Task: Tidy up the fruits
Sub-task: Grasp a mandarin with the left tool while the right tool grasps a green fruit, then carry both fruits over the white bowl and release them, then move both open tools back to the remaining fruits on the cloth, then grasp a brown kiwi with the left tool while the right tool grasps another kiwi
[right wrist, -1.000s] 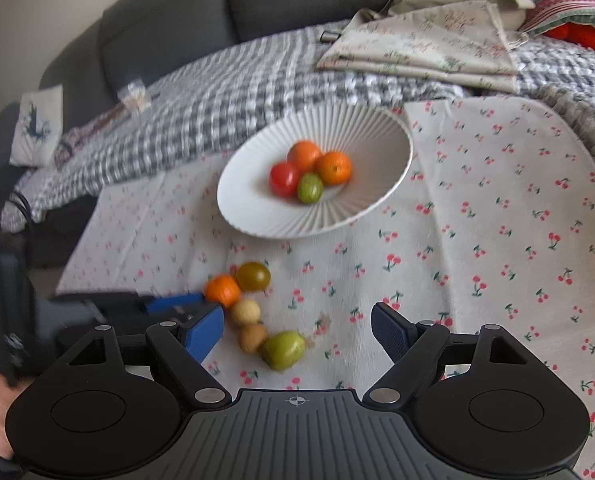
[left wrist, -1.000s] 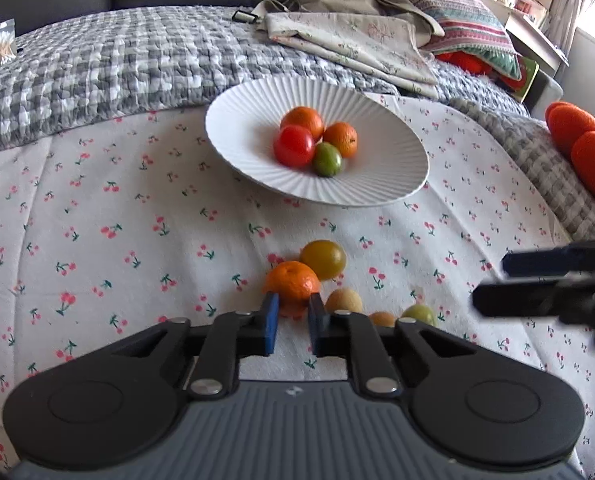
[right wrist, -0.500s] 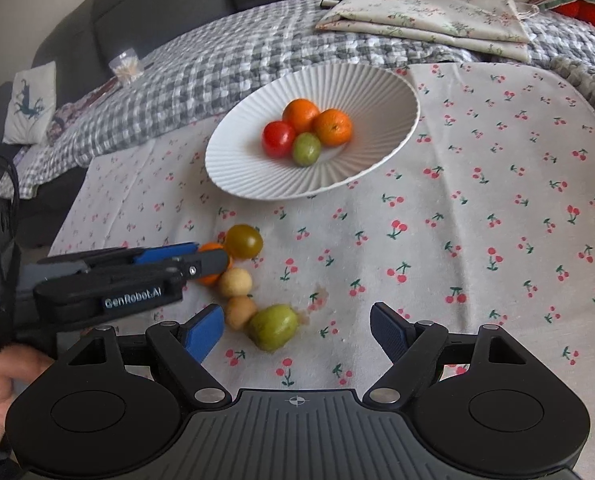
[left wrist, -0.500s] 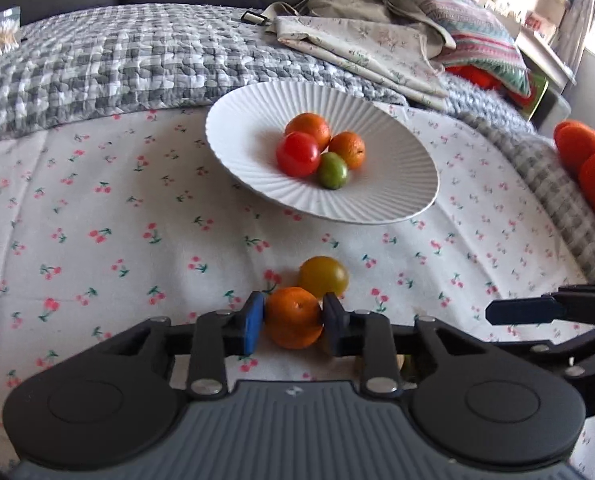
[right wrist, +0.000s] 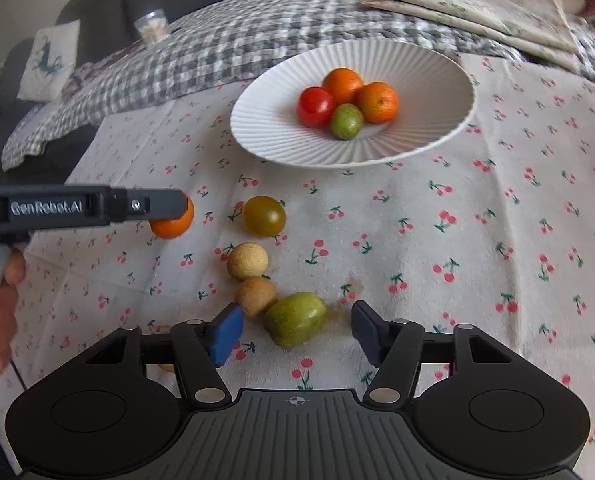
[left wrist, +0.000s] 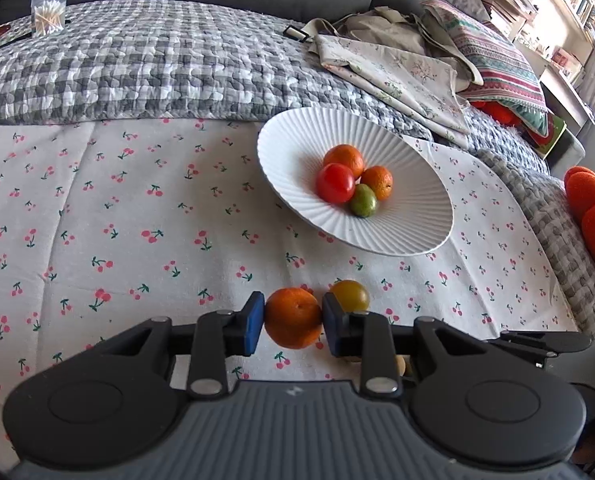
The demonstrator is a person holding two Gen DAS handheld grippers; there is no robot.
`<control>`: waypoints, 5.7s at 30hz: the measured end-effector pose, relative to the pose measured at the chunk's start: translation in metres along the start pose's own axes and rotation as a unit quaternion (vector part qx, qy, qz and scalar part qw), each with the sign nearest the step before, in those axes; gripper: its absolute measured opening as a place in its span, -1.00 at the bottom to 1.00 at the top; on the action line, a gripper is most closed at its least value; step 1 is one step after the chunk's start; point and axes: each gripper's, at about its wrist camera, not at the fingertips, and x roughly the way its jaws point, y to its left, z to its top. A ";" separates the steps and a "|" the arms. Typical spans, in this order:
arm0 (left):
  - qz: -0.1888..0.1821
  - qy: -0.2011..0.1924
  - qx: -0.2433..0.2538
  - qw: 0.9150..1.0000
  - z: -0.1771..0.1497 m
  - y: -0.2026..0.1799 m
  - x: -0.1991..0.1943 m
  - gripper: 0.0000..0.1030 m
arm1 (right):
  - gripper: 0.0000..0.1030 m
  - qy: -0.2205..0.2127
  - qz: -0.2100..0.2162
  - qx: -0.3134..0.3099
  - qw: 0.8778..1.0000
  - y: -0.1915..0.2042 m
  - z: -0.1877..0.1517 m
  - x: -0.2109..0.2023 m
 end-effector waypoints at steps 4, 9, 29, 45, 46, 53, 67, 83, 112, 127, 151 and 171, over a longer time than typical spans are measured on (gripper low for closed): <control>-0.001 0.001 0.000 1.000 0.000 0.000 0.001 -0.43 | -0.45 0.005 -0.002 -0.022 1.000 0.009 0.002 -0.007; -0.003 -0.003 -0.001 1.000 0.000 -0.001 -0.002 -0.43 | -0.46 0.005 -0.006 -0.031 0.999 0.013 0.002 -0.010; -0.014 -0.048 -0.022 0.999 0.017 0.002 -0.010 -0.43 | -0.46 -0.063 -0.031 0.022 0.997 -0.027 0.030 -0.059; -0.028 -0.079 0.017 0.996 0.044 -0.026 0.028 -0.42 | -0.46 -0.099 -0.049 0.044 0.993 -0.049 0.058 -0.061; -0.029 -0.078 0.021 0.996 0.046 -0.029 0.032 -0.42 | -0.46 -0.102 -0.052 0.044 0.992 -0.050 0.061 -0.058; -0.033 -0.070 0.045 0.996 0.049 -0.044 0.057 -0.42 | -0.46 -0.119 -0.052 0.065 0.989 -0.060 0.078 -0.039; -0.016 -0.066 0.057 0.996 0.051 -0.045 0.072 -0.30 | -0.45 -0.105 -0.047 0.074 0.991 -0.069 0.093 0.007; 0.034 -0.084 0.052 0.995 0.046 -0.027 0.031 0.12 | -0.24 -0.132 -0.049 0.115 0.983 -0.072 0.090 -0.030; 0.063 -0.040 0.059 0.995 -0.030 -0.024 -0.045 0.78 | 0.93 -0.155 -0.027 0.048 0.986 -0.008 0.028 -0.116; 0.042 -0.008 0.081 0.996 -0.065 -0.030 -0.049 0.87 | 0.99 -0.154 -0.025 0.040 0.987 0.003 0.011 -0.124; 0.019 0.014 0.105 0.994 -0.079 -0.041 -0.023 -0.51 | 0.98 -0.098 -0.029 0.043 0.994 0.003 0.004 -0.079; 0.051 -0.008 0.056 0.997 -0.061 -0.011 -0.032 -0.51 | 0.07 -0.030 -0.057 -0.015 0.998 0.027 -0.005 0.009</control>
